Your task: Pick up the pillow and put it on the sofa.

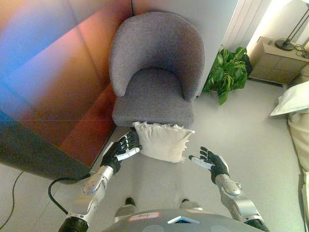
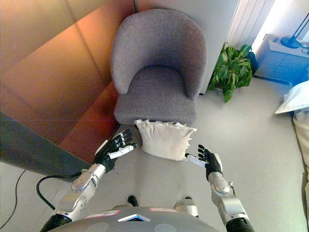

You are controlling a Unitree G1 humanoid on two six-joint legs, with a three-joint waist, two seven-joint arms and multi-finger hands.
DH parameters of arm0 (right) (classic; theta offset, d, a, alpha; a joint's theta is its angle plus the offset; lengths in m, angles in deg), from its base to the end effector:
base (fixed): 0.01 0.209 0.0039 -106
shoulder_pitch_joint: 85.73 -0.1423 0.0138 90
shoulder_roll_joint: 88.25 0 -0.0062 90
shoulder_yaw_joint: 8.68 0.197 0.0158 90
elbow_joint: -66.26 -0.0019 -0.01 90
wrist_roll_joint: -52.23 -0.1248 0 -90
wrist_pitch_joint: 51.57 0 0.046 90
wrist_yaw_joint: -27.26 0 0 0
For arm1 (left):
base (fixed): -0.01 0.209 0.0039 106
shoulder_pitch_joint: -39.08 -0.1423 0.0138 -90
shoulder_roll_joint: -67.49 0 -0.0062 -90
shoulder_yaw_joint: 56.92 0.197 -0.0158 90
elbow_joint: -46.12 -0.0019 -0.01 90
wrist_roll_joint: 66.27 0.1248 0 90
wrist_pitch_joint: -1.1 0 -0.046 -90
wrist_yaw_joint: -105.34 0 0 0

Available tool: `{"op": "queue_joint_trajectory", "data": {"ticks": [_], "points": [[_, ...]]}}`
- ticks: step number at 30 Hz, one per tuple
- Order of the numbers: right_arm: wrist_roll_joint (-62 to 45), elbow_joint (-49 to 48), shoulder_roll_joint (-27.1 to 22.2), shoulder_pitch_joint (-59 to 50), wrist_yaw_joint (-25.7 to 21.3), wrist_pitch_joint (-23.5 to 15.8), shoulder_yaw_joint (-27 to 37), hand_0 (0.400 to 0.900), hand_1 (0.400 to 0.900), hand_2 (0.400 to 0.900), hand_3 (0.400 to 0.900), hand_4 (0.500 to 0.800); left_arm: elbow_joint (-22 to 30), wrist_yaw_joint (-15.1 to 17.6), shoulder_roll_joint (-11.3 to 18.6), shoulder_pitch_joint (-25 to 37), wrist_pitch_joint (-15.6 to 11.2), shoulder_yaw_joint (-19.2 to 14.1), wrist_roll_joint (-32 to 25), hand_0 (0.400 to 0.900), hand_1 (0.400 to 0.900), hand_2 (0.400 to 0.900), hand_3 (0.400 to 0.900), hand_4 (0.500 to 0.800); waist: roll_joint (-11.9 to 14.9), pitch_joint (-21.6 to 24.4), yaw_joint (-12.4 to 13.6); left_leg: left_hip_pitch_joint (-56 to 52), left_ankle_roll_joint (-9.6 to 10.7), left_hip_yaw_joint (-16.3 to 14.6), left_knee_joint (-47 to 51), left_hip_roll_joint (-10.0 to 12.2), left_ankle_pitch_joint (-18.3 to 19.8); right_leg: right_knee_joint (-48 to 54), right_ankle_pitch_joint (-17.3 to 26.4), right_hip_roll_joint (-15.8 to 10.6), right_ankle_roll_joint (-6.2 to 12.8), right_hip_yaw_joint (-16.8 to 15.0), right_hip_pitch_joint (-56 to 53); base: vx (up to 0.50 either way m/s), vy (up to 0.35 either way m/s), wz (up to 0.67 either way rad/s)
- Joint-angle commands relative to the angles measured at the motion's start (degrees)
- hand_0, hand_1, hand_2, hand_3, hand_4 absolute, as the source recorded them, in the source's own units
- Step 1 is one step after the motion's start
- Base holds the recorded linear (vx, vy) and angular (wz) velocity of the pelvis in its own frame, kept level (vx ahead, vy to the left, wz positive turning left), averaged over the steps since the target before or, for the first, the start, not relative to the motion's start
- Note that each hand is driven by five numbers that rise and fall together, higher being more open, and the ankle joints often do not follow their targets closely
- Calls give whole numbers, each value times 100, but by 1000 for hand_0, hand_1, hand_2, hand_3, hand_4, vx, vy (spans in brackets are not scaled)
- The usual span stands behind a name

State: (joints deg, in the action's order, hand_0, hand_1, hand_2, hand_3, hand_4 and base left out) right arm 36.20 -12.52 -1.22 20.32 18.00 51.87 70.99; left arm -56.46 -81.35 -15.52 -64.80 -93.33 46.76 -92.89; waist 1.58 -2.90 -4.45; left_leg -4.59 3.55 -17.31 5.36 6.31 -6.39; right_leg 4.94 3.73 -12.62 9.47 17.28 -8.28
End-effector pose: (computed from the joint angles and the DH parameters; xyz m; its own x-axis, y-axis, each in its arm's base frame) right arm 0.0990 -0.2070 -0.0467 0.7329 -0.1422 -0.6653 0.0649 0.9881 -0.1397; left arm 0.1137 0.2137 -0.0332 0.8883 -0.1789 -0.4231 0.1397 0.9826 -0.1222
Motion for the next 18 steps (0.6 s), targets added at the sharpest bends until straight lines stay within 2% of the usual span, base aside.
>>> {"op": "queue_joint_trajectory", "data": {"ticks": [1, 8, 13, 17, 18], "points": [[143, -541, -116, -441, -23, -341, 111, 900, 900, 900, 900, 800, 655, 52, 91, 468, -542, -386, 126, 900, 900, 900, 900, 800, 2, -81, 178, -602, 4, -40, -36, 133, 732, 6, 79, 298, -103, 38, 103, 12, -35, -1], [144, -539, -133, -386, 1, -386, 92, 900, 900, 900, 900, 800, 673, 84, 101, 401, -555, -375, 112, 900, 900, 900, 900, 800, 2, -99, 169, -582, 48, 4, -36, 222, 678, 6, 9, 413, -186, -24, 104, 28, -82, -1], [115, -480, -209, -478, 1, -444, 76, 900, 900, 900, 900, 800, 677, 115, 115, 461, -588, -365, 48, 900, 900, 900, 900, 800, 20, -220, 177, -512, 149, 49, -184, 381, 528, 6, -32, 535, -338, -132, 130, 32, -130, -5], [119, -419, -335, -568, 43, -478, 47, 900, 900, 900, 900, 800, 647, 131, 87, 461, -669, -314, -23, 900, 900, 900, 900, 800, 103, -358, 145, -78, 253, 118, -1293, 666, 301, -95, -61, 562, -523, -192, 218, 52, -137, -14], [97, -431, -405, -564, 86, -477, 64, 900, 900, 900, 900, 800, 663, 134, 73, 448, -656, -311, -27, 900, 900, 900, 900, 800, 145, -412, 138, 104, 270, 186, -1886, 784, 160, -178, -81, 574, -613, -213, 255, 90, -149, -23]]}}
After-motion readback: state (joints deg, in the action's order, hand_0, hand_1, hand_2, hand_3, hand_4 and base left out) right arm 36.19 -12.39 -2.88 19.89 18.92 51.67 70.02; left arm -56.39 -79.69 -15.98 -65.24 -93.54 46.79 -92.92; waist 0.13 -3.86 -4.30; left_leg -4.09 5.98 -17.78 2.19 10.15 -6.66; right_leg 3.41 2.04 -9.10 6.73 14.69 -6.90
